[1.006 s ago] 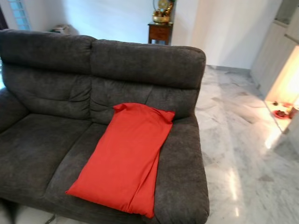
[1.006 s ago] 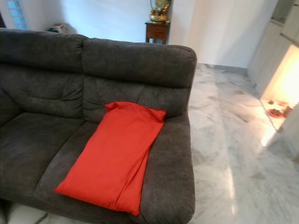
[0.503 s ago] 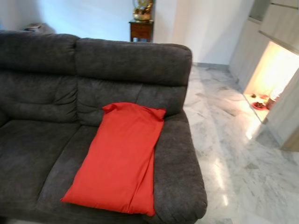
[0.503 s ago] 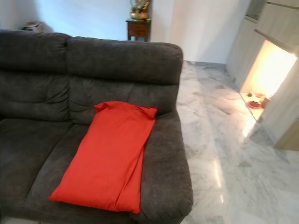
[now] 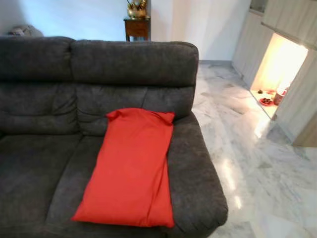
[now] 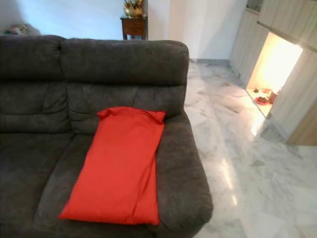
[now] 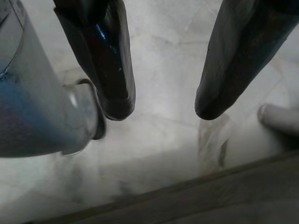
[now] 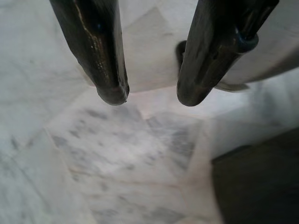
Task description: Move the pillow to the sofa from floor
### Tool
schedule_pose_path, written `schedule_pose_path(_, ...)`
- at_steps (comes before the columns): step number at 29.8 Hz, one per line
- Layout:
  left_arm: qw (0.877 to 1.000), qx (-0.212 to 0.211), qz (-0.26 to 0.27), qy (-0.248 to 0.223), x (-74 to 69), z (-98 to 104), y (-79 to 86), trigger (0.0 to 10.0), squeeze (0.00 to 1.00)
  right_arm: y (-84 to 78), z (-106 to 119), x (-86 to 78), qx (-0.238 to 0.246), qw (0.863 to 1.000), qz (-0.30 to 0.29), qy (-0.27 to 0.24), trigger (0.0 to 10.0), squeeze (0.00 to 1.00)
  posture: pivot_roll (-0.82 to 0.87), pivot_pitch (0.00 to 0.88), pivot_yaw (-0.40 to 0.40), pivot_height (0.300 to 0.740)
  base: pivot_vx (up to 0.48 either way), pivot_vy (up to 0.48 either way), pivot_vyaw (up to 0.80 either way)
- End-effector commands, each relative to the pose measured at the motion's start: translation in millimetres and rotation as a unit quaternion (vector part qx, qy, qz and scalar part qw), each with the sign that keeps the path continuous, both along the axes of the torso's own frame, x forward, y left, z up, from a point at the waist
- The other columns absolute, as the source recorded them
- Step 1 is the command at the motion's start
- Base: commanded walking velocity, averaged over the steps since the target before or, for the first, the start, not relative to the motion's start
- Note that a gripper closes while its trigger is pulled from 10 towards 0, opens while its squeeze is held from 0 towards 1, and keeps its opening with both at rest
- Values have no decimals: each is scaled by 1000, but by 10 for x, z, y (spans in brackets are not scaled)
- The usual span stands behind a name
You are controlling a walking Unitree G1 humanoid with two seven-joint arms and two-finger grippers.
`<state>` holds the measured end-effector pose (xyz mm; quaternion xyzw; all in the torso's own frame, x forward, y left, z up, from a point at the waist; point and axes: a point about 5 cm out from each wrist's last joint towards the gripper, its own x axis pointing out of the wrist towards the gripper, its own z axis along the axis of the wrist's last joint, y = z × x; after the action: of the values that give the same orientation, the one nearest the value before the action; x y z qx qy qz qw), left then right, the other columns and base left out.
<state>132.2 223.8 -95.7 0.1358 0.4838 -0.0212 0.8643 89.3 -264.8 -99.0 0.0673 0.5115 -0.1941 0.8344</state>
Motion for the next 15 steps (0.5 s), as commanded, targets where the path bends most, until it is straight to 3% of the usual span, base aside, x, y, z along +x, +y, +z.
schedule_pose_path(1,1000,8,9,11,-78,-8,88,10000,0,53,-1,62,6,1000,5,-9,10000,0,84,0,-17,740,0,330,0)
schedule_pose_path(15,1000,9,9,14,-106,-13,99,10000,0,76,-4,75,10,1000,8,-12,10000,0,91,0,-15,740,0,334,0)
